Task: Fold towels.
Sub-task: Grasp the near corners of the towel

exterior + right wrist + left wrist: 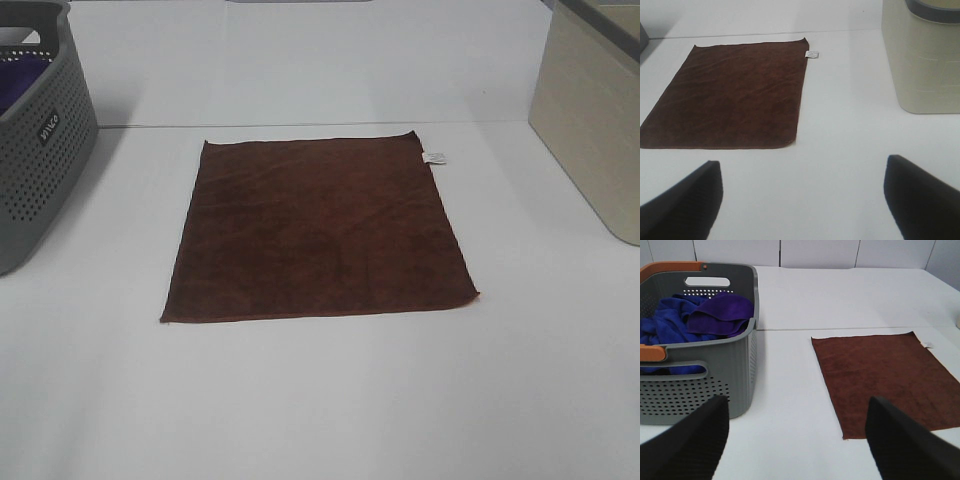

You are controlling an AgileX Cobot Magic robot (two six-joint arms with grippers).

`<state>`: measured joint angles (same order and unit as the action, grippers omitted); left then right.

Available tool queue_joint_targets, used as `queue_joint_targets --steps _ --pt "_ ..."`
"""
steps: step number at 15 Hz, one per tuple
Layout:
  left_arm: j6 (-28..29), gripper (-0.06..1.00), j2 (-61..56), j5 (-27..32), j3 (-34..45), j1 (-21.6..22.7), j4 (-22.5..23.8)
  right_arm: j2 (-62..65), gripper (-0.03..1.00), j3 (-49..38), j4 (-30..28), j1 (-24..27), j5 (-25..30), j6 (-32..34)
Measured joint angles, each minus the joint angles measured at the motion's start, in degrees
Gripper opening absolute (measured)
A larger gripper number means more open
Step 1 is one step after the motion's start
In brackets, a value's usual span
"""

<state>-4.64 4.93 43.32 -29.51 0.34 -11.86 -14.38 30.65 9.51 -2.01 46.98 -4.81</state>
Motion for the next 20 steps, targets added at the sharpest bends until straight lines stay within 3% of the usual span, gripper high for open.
queue_joint_targets --steps 2,3,5,10,13,18,20 --pt "1.3 0.72 9.3 -3.7 0.9 0.0 -3.4 -12.0 0.81 0.7 2.1 0.0 -3.8 1.0" --pt "1.3 0.72 9.3 -3.7 0.9 0.0 -3.4 -12.0 0.81 0.7 2.1 0.0 -3.8 1.0" --pt "1.6 0.72 22.2 -7.0 0.9 0.0 -8.4 -25.8 0.76 3.8 4.4 0.0 -4.8 1.1" --pt "0.4 0.72 47.7 -14.3 0.9 0.0 -18.6 -49.3 0.75 9.9 6.3 0.0 -7.1 -0.7" --pt "-5.5 0.72 60.9 -17.9 0.6 0.0 -26.0 -59.2 0.75 15.4 8.5 0.0 -7.2 -2.5" --pt "-20.9 0.72 81.5 -17.3 -7.7 0.0 -43.3 -74.9 0.75 24.3 18.9 0.1 -4.4 -11.9" --pt "-25.4 0.72 87.8 -14.3 -12.3 0.0 -47.7 -80.6 0.75 27.5 22.7 0.8 -1.7 -15.7"
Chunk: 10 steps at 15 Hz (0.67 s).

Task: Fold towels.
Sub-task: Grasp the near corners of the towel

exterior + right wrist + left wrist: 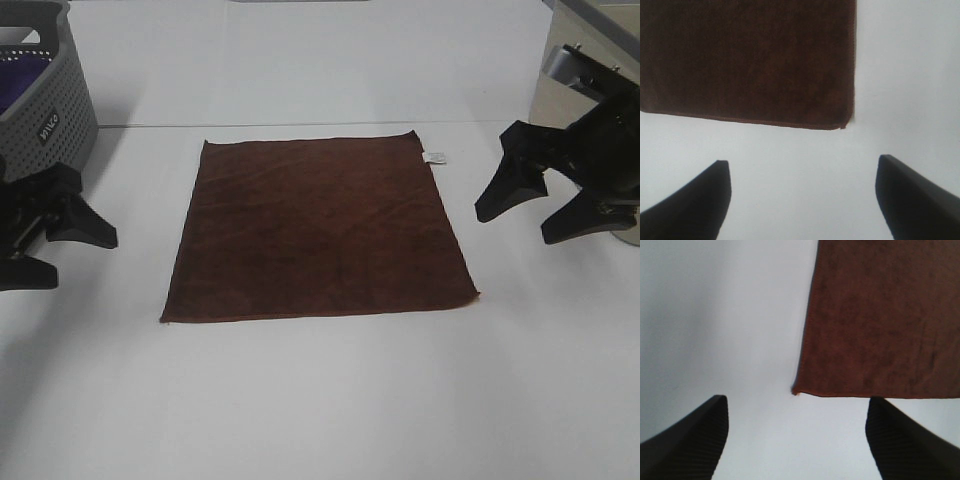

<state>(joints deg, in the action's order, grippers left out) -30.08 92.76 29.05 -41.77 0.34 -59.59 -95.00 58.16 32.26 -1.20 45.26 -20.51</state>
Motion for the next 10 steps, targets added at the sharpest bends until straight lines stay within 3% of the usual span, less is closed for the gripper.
queue_joint_targets --steps 1,3,7,10 --pt "-1.9 0.72 3.6 3.0 -2.9 0.0 -2.2 -3.1 0.75 1.4 2.0 1.4 2.0 -2.0" --pt "-6.6 0.72 12.5 8.1 -8.4 0.0 -7.4 -11.5 0.75 4.2 12.4 6.9 5.4 -11.5" --pt "-8.4 0.72 20.1 11.0 -12.2 -0.2 -10.1 -18.7 0.75 7.1 15.9 7.8 6.8 -16.8" --pt "-8.5 0.72 23.8 11.3 -13.9 -3.3 -10.3 -23.5 0.75 10.7 15.9 7.8 6.8 -17.4"
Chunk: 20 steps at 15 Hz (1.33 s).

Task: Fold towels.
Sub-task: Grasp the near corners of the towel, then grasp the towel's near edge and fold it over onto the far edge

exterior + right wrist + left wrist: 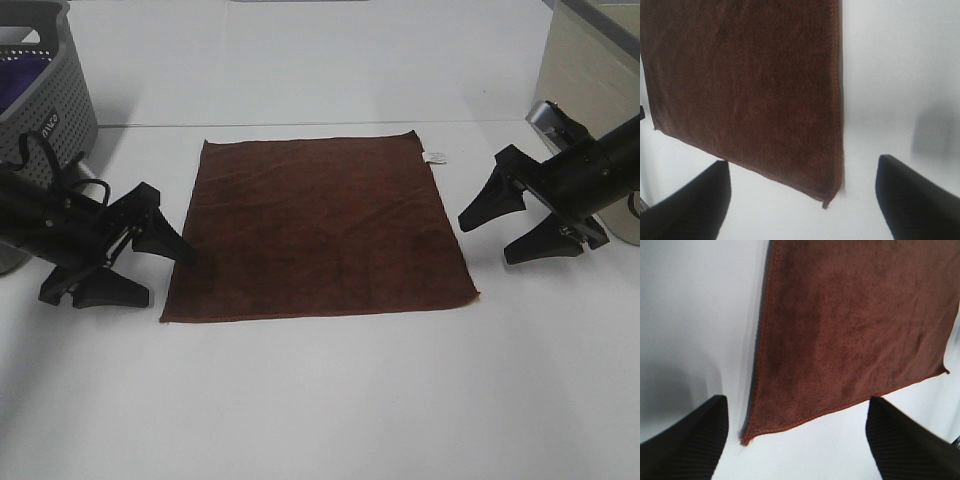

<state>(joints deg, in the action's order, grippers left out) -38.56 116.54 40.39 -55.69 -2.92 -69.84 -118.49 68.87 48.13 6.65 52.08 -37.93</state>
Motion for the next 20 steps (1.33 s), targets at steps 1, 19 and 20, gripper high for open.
queue_joint_targets --steps 1,19,20 --pt "0.0 0.72 0.7 -0.6 -0.2 -1.3 -0.1 -0.7 0.75 0.5 -0.3 -0.1 0.1 0.0" --pt "0.9 0.01 1.8 -3.2 -0.1 -5.6 -0.5 -5.0 0.00 2.3 -1.8 -8.0 -0.2 7.0" --pt "1.3 0.01 0.5 -2.9 1.5 -5.6 -0.1 -3.4 0.00 1.5 -3.8 -8.0 1.0 8.8"
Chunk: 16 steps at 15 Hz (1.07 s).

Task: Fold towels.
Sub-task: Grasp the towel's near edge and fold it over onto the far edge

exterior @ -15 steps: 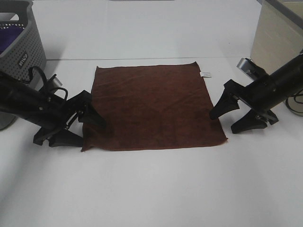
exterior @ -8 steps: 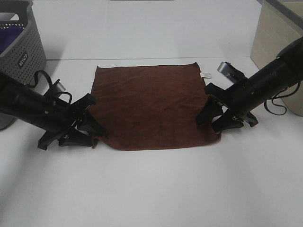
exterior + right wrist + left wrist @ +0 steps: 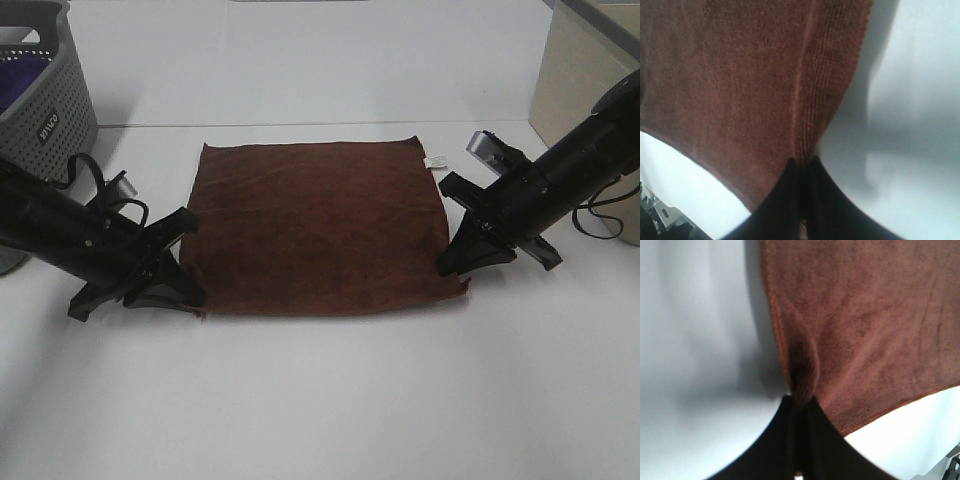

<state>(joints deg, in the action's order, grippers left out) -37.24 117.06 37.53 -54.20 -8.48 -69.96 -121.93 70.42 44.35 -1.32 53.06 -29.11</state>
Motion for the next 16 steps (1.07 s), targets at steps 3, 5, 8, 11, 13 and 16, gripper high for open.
queue_joint_targets --steps 3,5,8,11,13,16 --pt "0.2 0.01 -3.7 0.1 5.4 0.0 0.3 2.6 0.00 -5.6 -1.4 0.0 0.0 1.2" --pt "0.4 0.01 -6.8 0.3 10.9 0.0 0.2 5.8 0.00 -11.3 -1.7 -0.6 -0.6 1.3" --pt "0.6 0.01 -8.0 0.9 16.7 0.0 0.5 9.9 0.00 -17.7 -2.1 -2.5 -2.5 1.4" --pt "0.6 0.01 -9.6 1.0 16.4 0.0 0.8 10.7 0.00 -17.1 -2.1 -3.3 -2.7 1.7" --pt "0.7 0.01 -11.9 1.0 13.1 0.0 1.1 11.0 0.00 -14.8 -2.1 -3.3 -2.5 1.7" --pt "4.6 0.01 -12.8 0.3 4.5 0.0 4.1 10.9 0.00 -5.4 -2.2 -3.3 -2.4 2.3"
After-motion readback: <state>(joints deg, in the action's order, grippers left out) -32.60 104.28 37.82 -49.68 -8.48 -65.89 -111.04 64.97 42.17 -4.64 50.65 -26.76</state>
